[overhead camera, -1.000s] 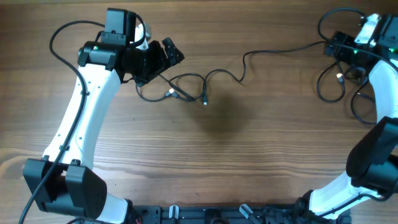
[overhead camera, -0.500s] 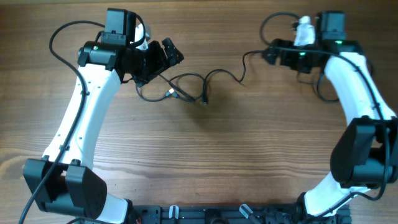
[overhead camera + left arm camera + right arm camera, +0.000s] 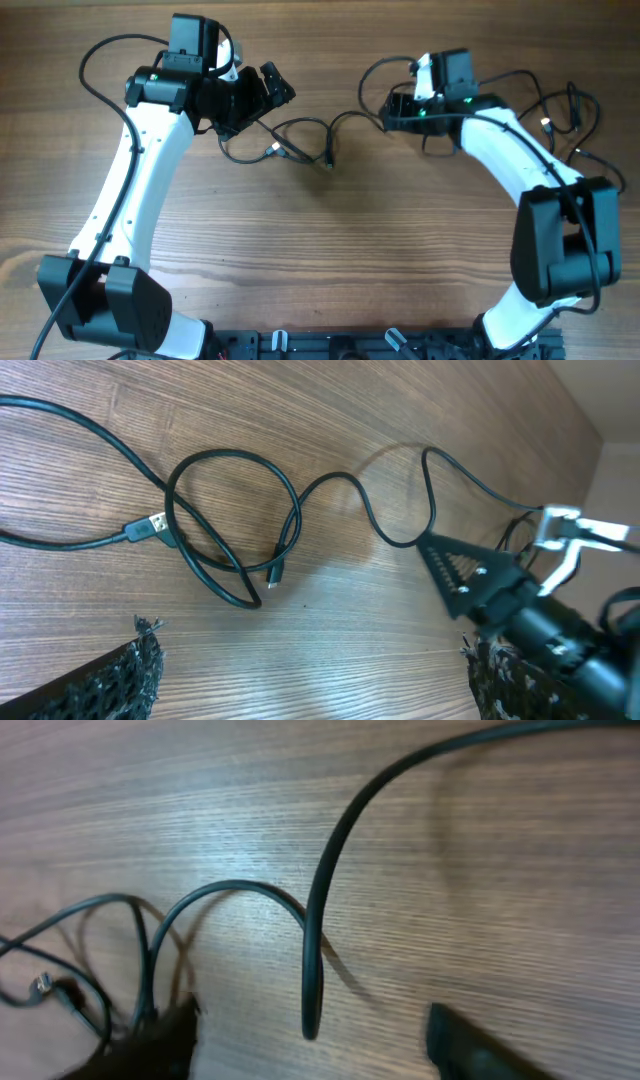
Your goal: Untangle cables
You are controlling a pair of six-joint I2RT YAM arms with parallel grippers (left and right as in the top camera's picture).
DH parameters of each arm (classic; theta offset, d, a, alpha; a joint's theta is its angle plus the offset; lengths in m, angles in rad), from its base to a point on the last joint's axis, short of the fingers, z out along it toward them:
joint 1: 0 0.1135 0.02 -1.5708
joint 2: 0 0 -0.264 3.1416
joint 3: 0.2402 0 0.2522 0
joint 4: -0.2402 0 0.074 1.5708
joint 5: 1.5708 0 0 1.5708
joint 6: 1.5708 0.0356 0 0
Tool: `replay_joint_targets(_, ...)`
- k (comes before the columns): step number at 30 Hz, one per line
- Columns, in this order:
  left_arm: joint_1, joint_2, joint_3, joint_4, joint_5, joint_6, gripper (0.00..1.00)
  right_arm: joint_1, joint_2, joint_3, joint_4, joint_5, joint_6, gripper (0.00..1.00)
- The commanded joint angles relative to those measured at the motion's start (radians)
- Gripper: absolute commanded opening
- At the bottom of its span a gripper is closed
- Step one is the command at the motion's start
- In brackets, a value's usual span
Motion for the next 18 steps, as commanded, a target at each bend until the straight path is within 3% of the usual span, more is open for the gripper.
replay_joint_targets(1, 0.001, 0.000, 0.003, -0.001, -0.014, 0.005, 1.00, 0.011, 0.023, -0.040, 0.032, 0.034, 0.018, 0.46)
replay_joint_targets(6, 0.001, 0.000, 0.003, 0.000, -0.014, 0.005, 1.00, 0.011, 0.023, -0.044, 0.035, 0.034, 0.017, 0.31)
replay_joint_targets(8, 0.001, 0.000, 0.003, 0.000, -0.014, 0.005, 1.00, 0.011, 0.023, -0.043, 0.035, 0.034, 0.017, 0.19)
replay_joint_targets(10, 0.001, 0.000, 0.003, 0.000, -0.014, 0.005, 1.00, 0.011, 0.023, -0.043, 0.036, 0.035, 0.017, 0.13)
replay_joint_targets(14, 0.001, 0.000, 0.003, -0.001, -0.014, 0.005, 1.00, 0.011, 0.023, -0.043, 0.045, 0.034, 0.017, 0.12)
replay_joint_targets(18, 0.001, 0.000, 0.003, -0.001, -0.014, 0.005, 1.00, 0.011, 0.023, -0.043, 0.084, 0.035, 0.016, 0.18)
